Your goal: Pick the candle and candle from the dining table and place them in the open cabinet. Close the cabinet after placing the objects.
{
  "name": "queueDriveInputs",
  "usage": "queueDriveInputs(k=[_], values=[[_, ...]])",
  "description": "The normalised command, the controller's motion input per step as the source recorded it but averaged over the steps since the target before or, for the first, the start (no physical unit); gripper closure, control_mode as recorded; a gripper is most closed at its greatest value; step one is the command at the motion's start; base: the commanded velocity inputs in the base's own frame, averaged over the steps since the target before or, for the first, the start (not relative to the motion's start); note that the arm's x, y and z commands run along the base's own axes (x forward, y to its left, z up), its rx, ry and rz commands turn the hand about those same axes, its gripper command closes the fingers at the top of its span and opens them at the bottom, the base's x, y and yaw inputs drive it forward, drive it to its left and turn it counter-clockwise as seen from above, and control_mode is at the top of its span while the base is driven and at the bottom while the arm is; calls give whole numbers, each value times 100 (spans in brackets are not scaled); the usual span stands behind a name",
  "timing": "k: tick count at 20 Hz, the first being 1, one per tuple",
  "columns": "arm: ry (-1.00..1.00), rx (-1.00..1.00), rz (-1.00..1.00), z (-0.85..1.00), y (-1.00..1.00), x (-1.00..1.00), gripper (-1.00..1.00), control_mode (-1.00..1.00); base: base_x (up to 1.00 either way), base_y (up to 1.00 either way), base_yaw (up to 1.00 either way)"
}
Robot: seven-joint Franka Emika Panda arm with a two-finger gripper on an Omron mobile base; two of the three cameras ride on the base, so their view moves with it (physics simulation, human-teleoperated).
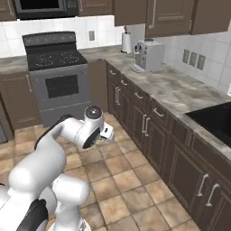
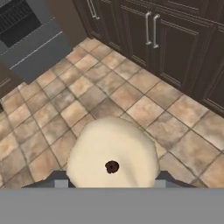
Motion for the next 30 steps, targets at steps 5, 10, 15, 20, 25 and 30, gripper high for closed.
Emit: queueDriveInputs(k=[5, 10, 15, 20, 25, 30], values=[[0, 0, 0, 0, 0, 0, 100, 100, 100, 88, -35], [0, 0, 0, 0, 0, 0, 100, 100, 100, 98, -37], [0, 0, 0, 0, 0, 0, 100, 100, 100, 100, -45], [0, 0, 0, 0, 0, 0, 100, 100, 98, 100, -55], [0, 0, 0, 0, 0, 0, 100, 100, 81, 99, -57], [0, 0, 0, 0, 0, 0, 100, 100, 76, 93, -55]])
